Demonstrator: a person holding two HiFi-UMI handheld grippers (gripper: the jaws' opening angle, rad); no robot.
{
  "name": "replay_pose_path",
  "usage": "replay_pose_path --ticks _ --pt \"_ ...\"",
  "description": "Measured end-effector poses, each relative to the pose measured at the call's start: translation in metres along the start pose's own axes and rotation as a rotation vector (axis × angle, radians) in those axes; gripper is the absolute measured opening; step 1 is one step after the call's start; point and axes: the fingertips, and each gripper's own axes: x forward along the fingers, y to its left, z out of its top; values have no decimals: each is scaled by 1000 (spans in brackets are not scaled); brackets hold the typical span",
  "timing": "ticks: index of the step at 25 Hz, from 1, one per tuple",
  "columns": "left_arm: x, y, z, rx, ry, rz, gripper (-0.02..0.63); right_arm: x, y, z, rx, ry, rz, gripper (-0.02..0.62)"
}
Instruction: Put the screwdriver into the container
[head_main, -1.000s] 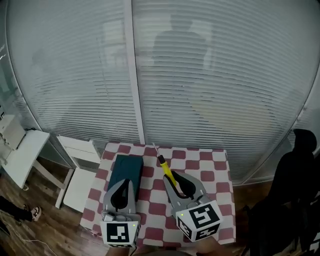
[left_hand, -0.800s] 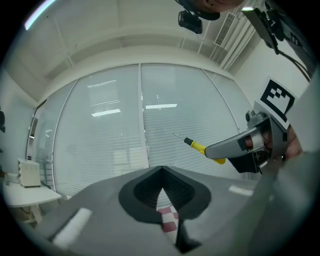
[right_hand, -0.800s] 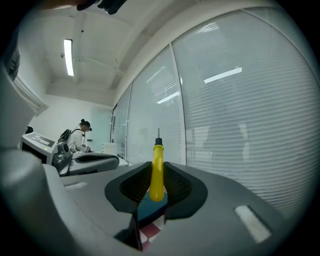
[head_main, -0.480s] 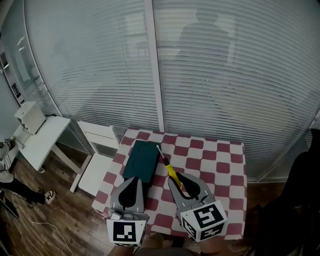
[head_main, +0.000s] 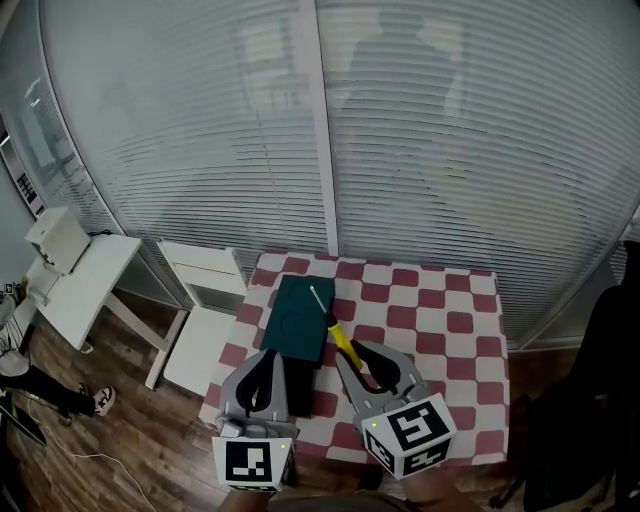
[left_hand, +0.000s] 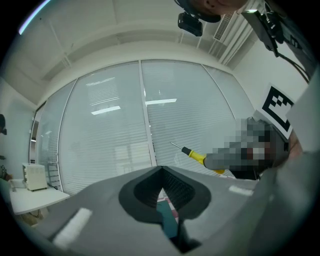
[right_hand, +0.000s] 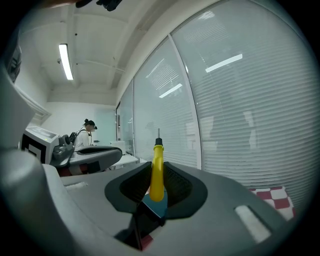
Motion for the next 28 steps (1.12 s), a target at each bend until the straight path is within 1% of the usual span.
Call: replay_pose_path --ticks 4,7,10,13,16,20,22,24,28 --pt "-3 22 -5 0 -34 -74 0 16 19 -1 10 -6 -64 98" --pt "-8 42 -9 -16 -49 -140 0 30 38 -2 16 -1 -118 98" --pt "-10 67 -15 -45 -58 -189 0 42 59 -2 6 3 -171 98" --pt "-10 87 -18 -45 -82 -245 0 52 74 -1 6 -8 -228 98" --pt "-13 96 -24 -49 -97 -309 0 54 83 -6 15 -9 -298 98" --pt "-22 102 -32 -75 -81 -381 0 46 96 -15 27 13 -380 98" --pt "-23 104 -36 -78 -65 -401 0 43 101 -18 30 27 -405 98" --pt "-22 107 -38 -71 -57 -401 0 42 102 -20 29 34 -414 98" --pt "-20 109 -35 -71 -66 -399 0 39 101 -22 27 39 -428 98"
